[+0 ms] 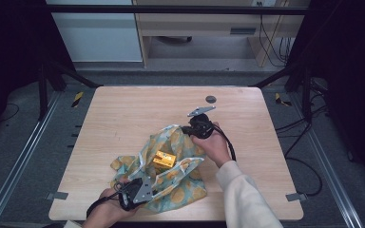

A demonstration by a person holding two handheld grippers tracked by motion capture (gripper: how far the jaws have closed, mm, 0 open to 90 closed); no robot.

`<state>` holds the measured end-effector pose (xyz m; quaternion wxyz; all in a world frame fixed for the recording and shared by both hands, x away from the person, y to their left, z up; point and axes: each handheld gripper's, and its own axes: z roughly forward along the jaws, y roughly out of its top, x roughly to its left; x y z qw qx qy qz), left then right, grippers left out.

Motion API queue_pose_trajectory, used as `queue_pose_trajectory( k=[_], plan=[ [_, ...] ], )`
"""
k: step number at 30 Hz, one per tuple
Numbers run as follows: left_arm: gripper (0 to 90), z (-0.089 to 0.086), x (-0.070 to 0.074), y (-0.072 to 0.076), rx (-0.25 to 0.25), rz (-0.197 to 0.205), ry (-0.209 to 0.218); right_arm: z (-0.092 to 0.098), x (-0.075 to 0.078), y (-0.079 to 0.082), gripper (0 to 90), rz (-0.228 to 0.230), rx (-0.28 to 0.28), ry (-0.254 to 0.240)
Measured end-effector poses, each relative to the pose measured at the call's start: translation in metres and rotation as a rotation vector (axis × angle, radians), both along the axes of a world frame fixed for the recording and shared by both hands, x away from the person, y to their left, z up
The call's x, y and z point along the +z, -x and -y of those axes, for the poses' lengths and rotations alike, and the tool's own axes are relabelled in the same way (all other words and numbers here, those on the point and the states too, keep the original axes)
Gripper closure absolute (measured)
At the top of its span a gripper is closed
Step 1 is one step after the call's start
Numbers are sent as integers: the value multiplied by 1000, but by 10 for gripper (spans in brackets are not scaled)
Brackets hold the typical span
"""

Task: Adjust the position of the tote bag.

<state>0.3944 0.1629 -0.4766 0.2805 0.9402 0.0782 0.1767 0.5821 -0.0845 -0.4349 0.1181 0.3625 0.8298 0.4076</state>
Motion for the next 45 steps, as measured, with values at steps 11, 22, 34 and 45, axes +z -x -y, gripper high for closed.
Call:
queue_pose_trajectory(
  k=[11,22,34,45],
  plan=[
    [900,1,-6,0,-5,-16,-20,7,-13,-15,900,-22,-60,44],
    [900,2,-7,1,-8,-14,-34,16,-21,-15,900,-27,-94,58],
    [898,1,-6,1,-4,-17,-24,24,-22,-14,894,-7,-125,74],
    [328,-14,14,0,163,-21,186,27,15,22,387,122,-97,91]
  ],
)
